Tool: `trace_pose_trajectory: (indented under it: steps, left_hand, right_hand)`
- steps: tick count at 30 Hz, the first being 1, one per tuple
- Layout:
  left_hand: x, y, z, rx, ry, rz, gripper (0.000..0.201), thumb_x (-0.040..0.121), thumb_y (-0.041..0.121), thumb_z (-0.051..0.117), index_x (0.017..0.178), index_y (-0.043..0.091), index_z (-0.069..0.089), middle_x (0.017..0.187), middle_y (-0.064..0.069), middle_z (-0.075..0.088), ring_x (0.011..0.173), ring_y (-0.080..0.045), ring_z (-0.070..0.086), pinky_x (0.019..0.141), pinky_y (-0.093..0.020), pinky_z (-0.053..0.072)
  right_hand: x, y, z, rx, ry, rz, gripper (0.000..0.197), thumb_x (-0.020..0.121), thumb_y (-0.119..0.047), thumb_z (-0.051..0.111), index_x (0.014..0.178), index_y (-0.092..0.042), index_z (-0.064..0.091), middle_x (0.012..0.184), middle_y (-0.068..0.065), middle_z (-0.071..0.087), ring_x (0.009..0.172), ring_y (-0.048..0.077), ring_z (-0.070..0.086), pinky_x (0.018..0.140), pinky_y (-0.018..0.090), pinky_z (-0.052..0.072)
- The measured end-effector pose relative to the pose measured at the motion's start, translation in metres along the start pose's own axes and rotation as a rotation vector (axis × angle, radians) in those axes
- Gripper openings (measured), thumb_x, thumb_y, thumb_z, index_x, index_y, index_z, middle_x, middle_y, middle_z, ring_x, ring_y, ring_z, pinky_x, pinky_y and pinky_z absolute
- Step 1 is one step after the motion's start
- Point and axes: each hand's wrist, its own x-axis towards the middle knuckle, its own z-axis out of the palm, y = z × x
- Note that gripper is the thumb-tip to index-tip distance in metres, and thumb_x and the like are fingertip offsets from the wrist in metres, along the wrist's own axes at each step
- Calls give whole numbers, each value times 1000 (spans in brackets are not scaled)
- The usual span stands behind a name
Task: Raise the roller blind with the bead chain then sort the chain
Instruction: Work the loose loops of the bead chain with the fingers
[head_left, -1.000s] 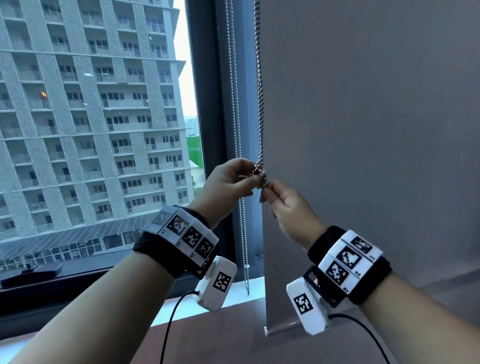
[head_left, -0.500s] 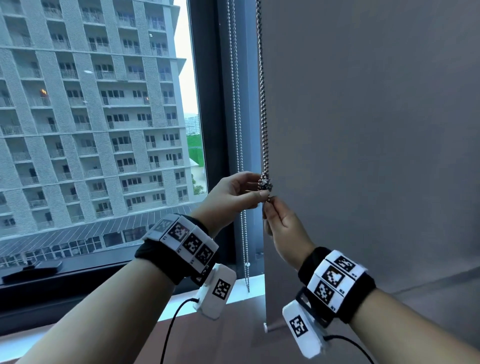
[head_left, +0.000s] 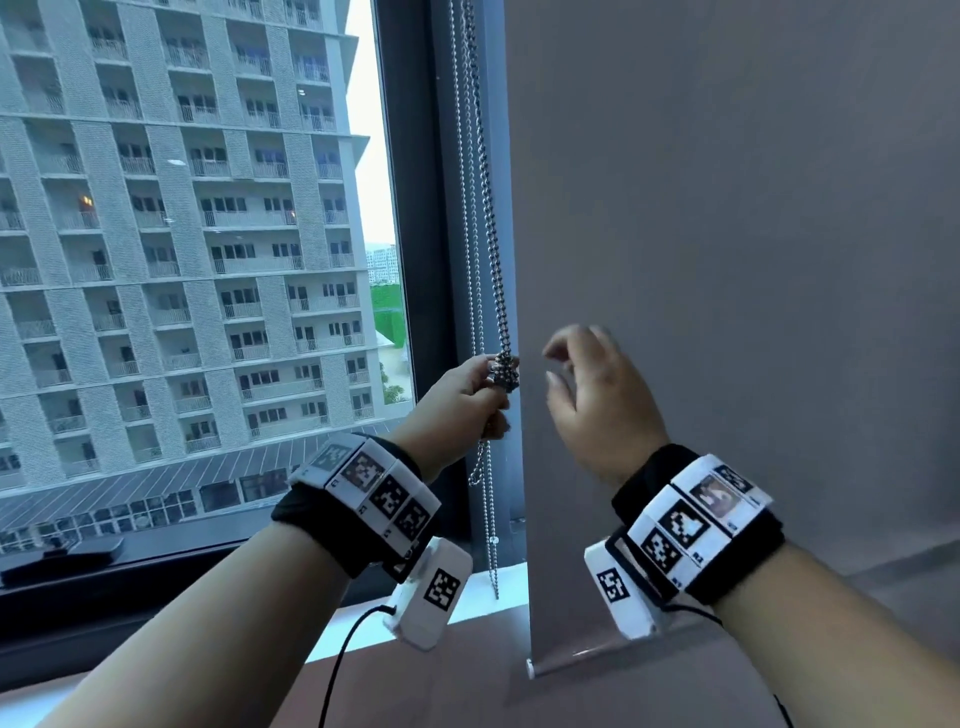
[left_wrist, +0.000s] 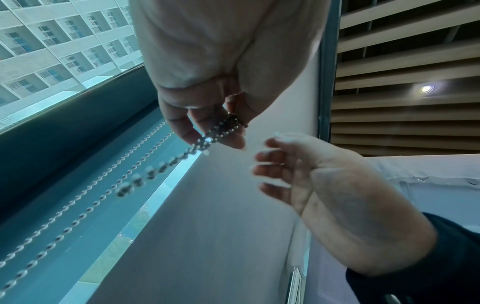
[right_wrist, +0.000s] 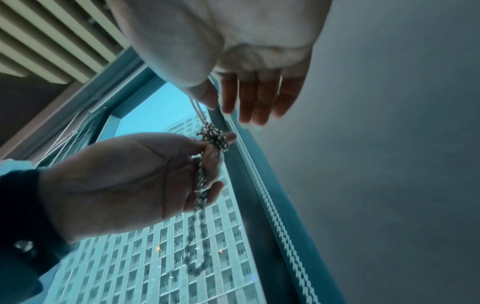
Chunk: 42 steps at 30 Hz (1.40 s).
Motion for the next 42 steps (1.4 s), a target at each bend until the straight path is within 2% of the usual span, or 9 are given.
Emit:
trace_pose_trajectory:
  steps: [4,7,13,18,20,25,30,38,42]
  left_hand:
    - [-4,12,-6,49,-101,-31,23,92,-1,40,79,11,54,66,-2,48,40,-4,38,42,-19,30]
    - [-6,19,-17,60,-190,21,17,92,2,46,83,4,60,62,3,55,44,-6,37,43,-17,30]
    - [-1,28,-32,-17,-92,116,24,91,16,56,113,5,53,58,7,57,51,-12,39,45,-22,31]
    - [7,43,-38,21,0,273,24,90,-6,43,81,15,50,59,7,53,48,-6,38,45,-15,32]
    - [11,46,-37,212,31,358,32,85,-8,42,72,17,58,61,11,57,50,0,44,52,-15,36]
    - [23,47,-36,641,199,459,30,76,16,41,75,23,70,87,2,63,80,-15,60,75,-36,50]
    - [30,53,-24,704,285,425,27,85,21,45,91,18,72,99,2,62,87,-18,61,80,-35,50]
    - [36,53,-17,82,164,273,16,79,24,66,86,10,71,89,-21,71,78,-23,62,86,-51,50]
    - [36,52,-15,50,174,259,19,81,23,63,88,7,70,88,-26,69,73,-22,58,75,-40,50]
  right_hand:
    - [9,2,1,-465,-60,-521,56,74,-4,47,126,-24,50,140,0,49,133,24,32,100,42,34]
    - [15,6,5,-509,-105,-574,47,73,-11,58,120,-16,57,132,2,57,136,25,35,104,40,31]
    - [28,-3,-1,-94,-179,-320,35,83,-26,52,115,-14,58,110,8,64,94,30,64,79,38,53]
    - [38,-10,1,295,-29,-97,18,87,-20,48,95,-14,62,93,4,58,82,18,58,77,22,45]
    - [42,-12,4,391,-26,-8,14,88,-18,48,92,-16,61,85,4,59,78,20,62,77,29,50]
    - [47,-23,1,824,14,299,11,94,-10,48,89,-19,51,76,2,57,54,10,60,59,26,55]
    - [54,-26,-1,1279,-4,564,10,94,-12,49,87,-18,47,76,5,57,52,11,55,53,22,50]
    - [52,-21,-6,1510,-51,636,28,88,9,47,90,-18,41,76,6,59,54,10,59,53,21,53]
    - [51,-20,-4,1394,-23,614,30,87,7,49,83,-21,42,76,2,61,64,10,62,62,27,55]
